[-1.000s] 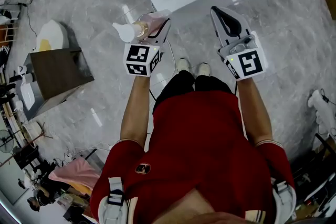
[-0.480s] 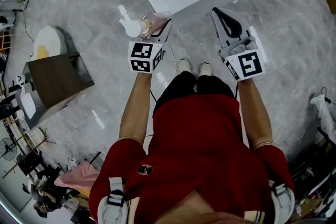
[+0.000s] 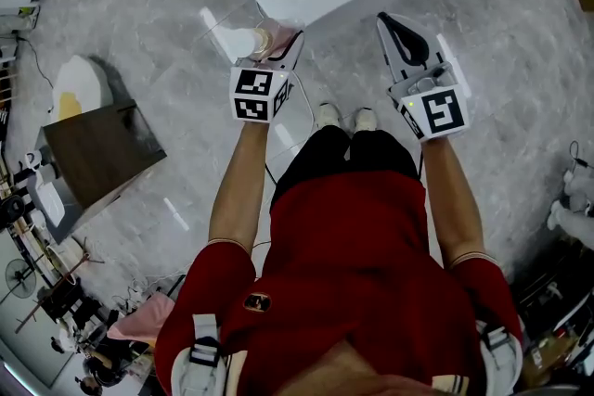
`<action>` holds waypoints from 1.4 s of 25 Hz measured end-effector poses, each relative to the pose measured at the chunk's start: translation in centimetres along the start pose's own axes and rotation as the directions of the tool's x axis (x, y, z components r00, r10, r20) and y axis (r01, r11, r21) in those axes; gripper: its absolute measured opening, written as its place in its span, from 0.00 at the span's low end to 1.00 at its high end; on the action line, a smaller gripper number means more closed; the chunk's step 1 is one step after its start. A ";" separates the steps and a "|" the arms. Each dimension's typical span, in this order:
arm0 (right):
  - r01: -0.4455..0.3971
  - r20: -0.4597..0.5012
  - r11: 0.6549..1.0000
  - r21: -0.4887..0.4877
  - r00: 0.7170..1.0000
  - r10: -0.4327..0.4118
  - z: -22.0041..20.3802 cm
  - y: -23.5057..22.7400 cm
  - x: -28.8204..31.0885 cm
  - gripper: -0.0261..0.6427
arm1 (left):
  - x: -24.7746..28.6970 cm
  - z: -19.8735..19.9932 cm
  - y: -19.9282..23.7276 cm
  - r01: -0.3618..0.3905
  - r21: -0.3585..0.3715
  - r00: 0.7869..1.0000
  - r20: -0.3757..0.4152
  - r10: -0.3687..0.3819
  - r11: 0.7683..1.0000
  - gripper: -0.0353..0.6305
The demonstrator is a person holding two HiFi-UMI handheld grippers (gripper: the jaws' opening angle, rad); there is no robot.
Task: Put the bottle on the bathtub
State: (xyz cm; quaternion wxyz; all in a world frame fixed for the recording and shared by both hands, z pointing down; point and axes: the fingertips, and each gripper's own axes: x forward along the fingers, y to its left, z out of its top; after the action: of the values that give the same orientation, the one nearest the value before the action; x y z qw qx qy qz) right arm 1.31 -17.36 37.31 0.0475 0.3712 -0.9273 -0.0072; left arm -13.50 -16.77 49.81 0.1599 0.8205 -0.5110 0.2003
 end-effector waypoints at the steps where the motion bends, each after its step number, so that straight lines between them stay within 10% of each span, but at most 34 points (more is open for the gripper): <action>1: 0.003 -0.004 1.000 0.000 1.000 -0.003 -0.2 0.0 0.2 0.03 | 0.4 -0.3 0.2 0.004 0.001 1.000 -0.004 -0.004 1.000 0.42; 35: 0.010 -0.128 1.000 0.010 0.992 -0.009 -8.6 -0.5 5.3 0.03 | 10.8 -10.3 5.2 -0.021 -0.038 0.988 -0.153 0.015 0.999 0.42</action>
State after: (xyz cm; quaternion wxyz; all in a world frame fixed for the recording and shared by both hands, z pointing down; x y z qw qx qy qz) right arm -1.35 -21.16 46.24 0.1049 0.3757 -0.9206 0.0211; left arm -15.61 -22.60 64.37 0.2128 0.7949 -0.5083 0.2538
